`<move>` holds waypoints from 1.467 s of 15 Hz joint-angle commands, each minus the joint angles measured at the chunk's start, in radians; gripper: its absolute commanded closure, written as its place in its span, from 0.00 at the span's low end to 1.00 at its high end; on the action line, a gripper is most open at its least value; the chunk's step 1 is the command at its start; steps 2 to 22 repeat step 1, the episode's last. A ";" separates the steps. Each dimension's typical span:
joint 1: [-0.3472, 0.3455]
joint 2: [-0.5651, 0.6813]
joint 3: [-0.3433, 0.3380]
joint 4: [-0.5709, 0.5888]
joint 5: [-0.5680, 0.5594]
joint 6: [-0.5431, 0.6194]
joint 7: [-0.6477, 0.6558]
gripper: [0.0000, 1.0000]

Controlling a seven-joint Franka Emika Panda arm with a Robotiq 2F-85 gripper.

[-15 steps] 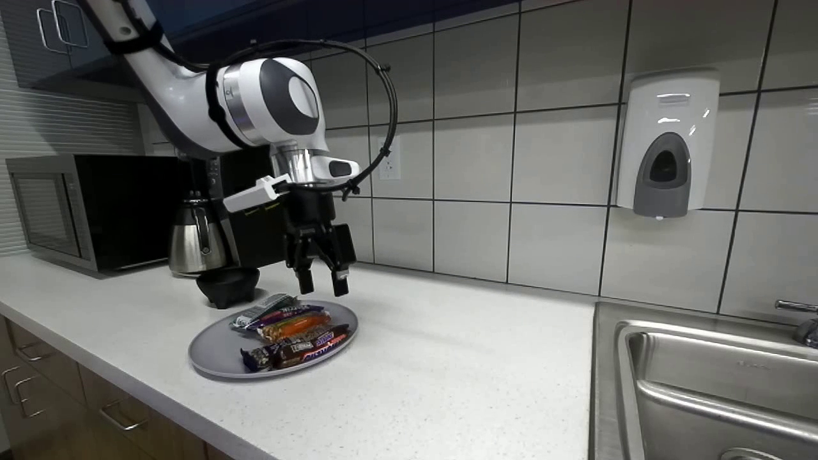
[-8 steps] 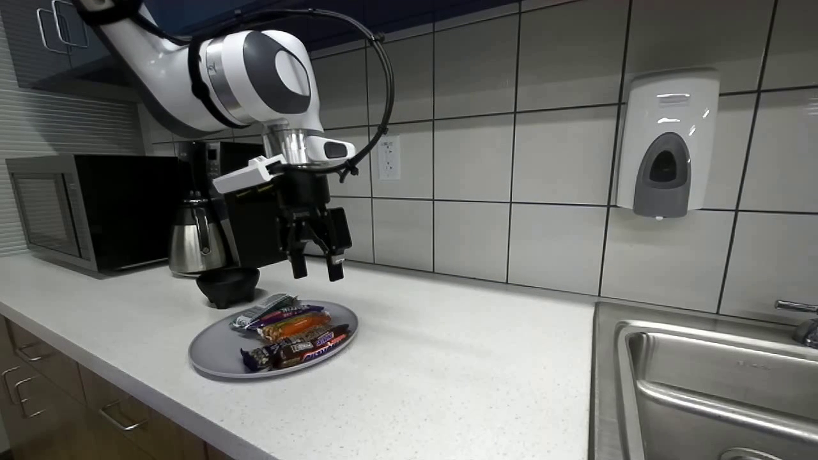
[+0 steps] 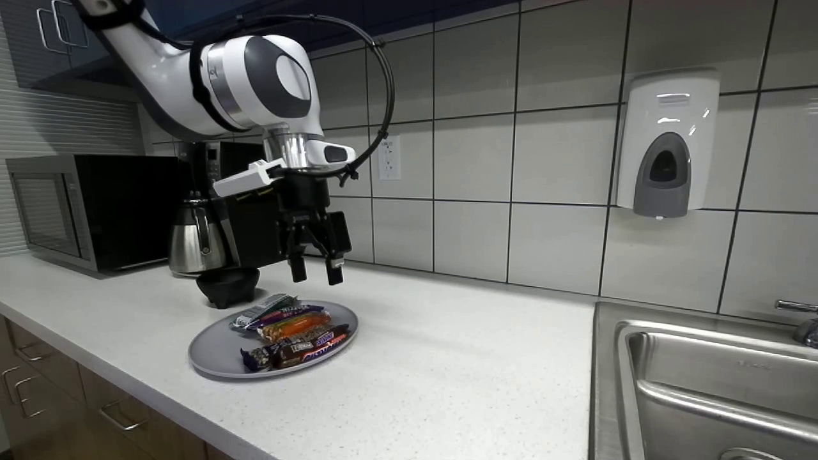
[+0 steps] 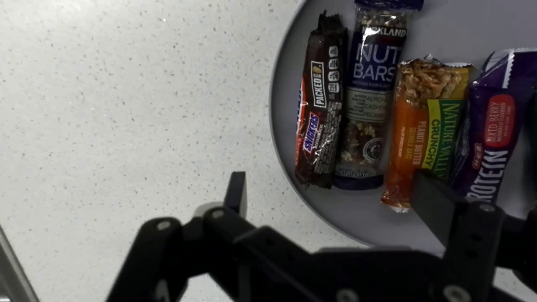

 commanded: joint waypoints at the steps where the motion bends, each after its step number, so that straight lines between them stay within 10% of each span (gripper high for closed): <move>1: -0.022 -0.001 0.022 0.001 0.001 -0.003 -0.002 0.00; 22: -0.022 -0.001 0.022 0.001 0.001 -0.003 -0.002 0.00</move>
